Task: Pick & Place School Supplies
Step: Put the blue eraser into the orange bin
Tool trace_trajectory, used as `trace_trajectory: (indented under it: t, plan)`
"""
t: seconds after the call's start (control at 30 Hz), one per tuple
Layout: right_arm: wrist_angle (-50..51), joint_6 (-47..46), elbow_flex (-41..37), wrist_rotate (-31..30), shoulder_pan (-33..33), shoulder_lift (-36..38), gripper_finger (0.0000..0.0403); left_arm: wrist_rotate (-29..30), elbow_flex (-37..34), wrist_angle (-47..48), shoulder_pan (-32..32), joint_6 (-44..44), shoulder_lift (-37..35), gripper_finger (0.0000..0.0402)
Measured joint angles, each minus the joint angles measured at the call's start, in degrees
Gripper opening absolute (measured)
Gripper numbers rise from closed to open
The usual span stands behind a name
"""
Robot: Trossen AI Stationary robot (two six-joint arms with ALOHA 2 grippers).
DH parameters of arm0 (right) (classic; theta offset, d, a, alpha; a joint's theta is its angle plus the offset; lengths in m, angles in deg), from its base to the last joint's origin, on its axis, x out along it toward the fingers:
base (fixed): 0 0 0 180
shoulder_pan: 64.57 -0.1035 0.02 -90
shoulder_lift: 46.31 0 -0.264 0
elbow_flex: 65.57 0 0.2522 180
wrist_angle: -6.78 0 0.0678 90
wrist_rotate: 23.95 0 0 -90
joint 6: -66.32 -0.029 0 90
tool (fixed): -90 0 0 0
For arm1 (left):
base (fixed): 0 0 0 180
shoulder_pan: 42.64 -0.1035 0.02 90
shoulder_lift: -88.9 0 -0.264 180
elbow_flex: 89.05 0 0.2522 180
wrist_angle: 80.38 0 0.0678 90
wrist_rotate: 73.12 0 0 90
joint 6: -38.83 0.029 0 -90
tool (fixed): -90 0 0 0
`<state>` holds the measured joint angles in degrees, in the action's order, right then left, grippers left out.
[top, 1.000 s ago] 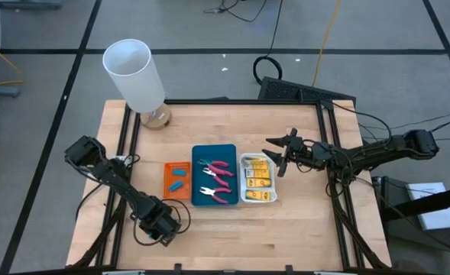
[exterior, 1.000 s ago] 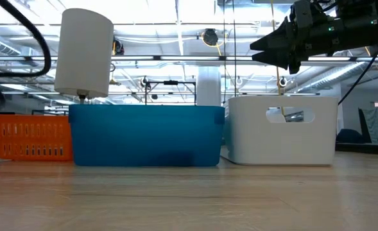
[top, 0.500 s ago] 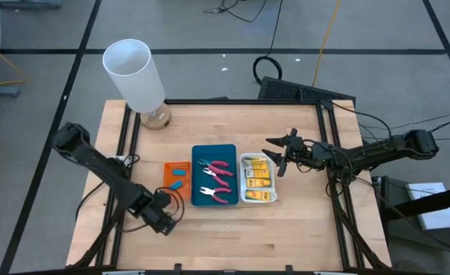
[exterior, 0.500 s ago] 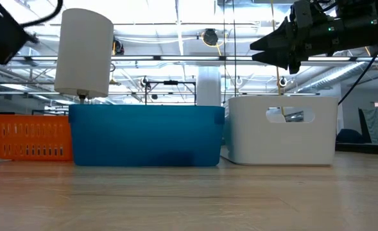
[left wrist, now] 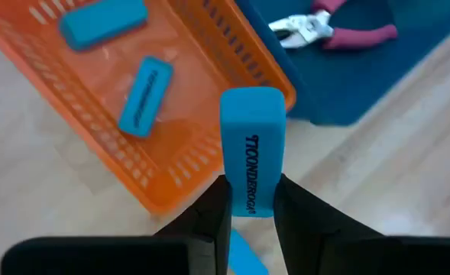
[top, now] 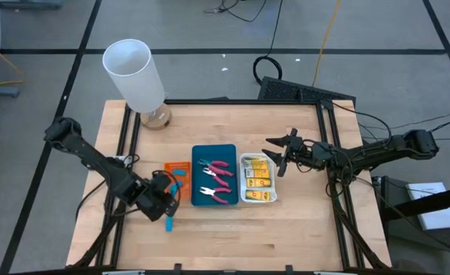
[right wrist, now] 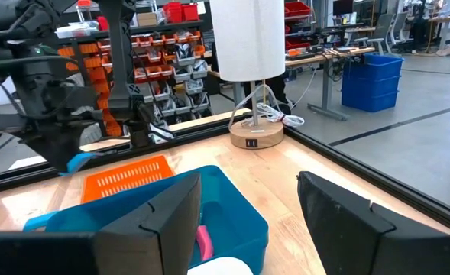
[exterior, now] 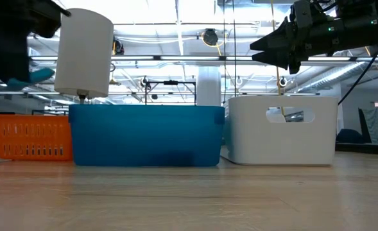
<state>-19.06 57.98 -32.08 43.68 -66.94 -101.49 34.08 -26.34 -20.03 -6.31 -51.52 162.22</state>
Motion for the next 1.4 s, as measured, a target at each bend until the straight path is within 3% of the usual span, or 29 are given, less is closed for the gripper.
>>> trace_trajectory:
  t: [0.63,1.17,1.4]
  plan:
    - [0.0,0.0,0.0,0.0,0.0,0.0,0.0210,2.5,0.0,-0.1,-18.0,16.5,0.2,0.0083]
    - [0.3,0.0,0.0,0.0,0.0,0.0,0.0210,-3.3,0.0,-1.0,-20.6,15.7,12.0,0.0083]
    - [0.4,0.0,0.0,0.0,0.0,0.0,0.0210,-3.8,0.0,-1.9,-20.6,16.6,13.7,0.0096]
